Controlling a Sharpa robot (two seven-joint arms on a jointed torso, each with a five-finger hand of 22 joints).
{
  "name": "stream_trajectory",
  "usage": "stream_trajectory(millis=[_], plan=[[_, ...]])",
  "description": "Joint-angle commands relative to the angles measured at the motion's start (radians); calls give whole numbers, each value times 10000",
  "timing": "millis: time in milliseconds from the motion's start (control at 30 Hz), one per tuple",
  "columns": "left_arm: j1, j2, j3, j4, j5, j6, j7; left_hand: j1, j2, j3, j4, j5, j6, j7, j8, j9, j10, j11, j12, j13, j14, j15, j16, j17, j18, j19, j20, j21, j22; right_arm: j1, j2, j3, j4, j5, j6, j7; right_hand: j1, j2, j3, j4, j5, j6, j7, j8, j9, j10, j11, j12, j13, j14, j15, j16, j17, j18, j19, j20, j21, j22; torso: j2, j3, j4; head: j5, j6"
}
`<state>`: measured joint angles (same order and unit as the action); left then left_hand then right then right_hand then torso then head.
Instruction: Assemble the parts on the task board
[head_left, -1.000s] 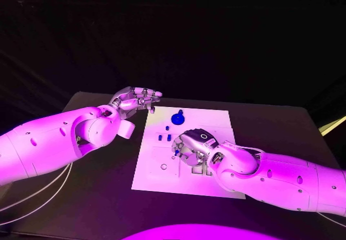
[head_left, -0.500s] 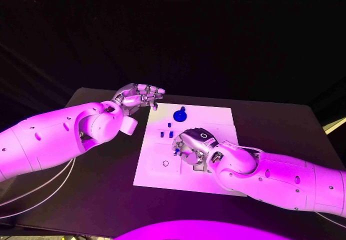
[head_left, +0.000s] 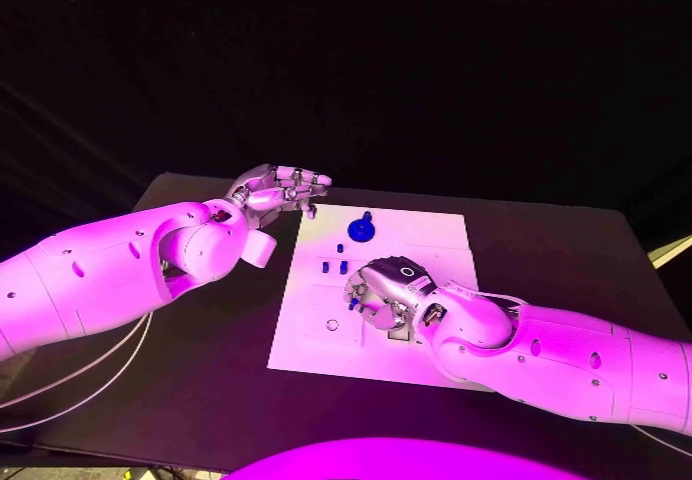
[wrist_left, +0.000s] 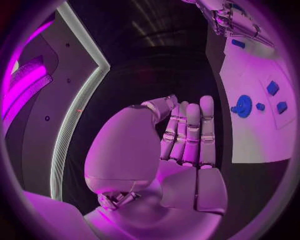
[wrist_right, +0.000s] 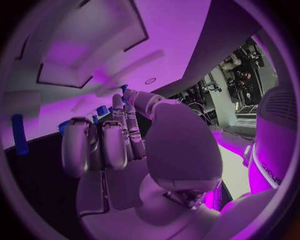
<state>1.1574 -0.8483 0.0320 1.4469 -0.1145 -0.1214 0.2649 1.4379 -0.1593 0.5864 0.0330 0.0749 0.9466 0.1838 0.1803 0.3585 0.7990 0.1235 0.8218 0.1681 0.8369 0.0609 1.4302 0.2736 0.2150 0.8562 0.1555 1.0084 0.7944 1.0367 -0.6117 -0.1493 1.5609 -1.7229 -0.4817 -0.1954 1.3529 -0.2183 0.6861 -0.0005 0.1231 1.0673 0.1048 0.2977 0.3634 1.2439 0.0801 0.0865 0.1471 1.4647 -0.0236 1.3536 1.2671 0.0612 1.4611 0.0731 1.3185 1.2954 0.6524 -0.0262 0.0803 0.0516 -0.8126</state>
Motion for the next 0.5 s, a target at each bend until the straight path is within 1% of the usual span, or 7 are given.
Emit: stream_trajectory(millis=[33, 500], plan=[[14, 9, 8, 11, 11, 20, 4, -190, 87, 39, -86, 0, -84, -10, 151, 142, 47, -35, 55, 157, 120, -18, -166, 118, -302, 152, 4, -151, -152, -13, 17, -2, 1, -54, 84, -40, -103, 391, 543, -266, 144, 117, 81, 198, 314, 508, -342, 65, 182, 452, -94, -49, -21, -133, 415, -58, 147, 1721, 1, -2, -4, 4, -7], [16, 5, 8, 19, 11, 29, -11, -190, 87, 39, -86, 0, -84, -10, 151, 142, 47, -35, 55, 157, 120, -18, -166, 118, -302, 152, 4, -151, -152, -12, 182, -8, -71, -415, 452, -335, -183, 376, 532, -279, 133, 99, 101, 190, 335, 504, -327, 24, 178, 445, -85, -71, -56, -123, 397, -55, 92, 1704, 3, -3, 9, -9, -35]])
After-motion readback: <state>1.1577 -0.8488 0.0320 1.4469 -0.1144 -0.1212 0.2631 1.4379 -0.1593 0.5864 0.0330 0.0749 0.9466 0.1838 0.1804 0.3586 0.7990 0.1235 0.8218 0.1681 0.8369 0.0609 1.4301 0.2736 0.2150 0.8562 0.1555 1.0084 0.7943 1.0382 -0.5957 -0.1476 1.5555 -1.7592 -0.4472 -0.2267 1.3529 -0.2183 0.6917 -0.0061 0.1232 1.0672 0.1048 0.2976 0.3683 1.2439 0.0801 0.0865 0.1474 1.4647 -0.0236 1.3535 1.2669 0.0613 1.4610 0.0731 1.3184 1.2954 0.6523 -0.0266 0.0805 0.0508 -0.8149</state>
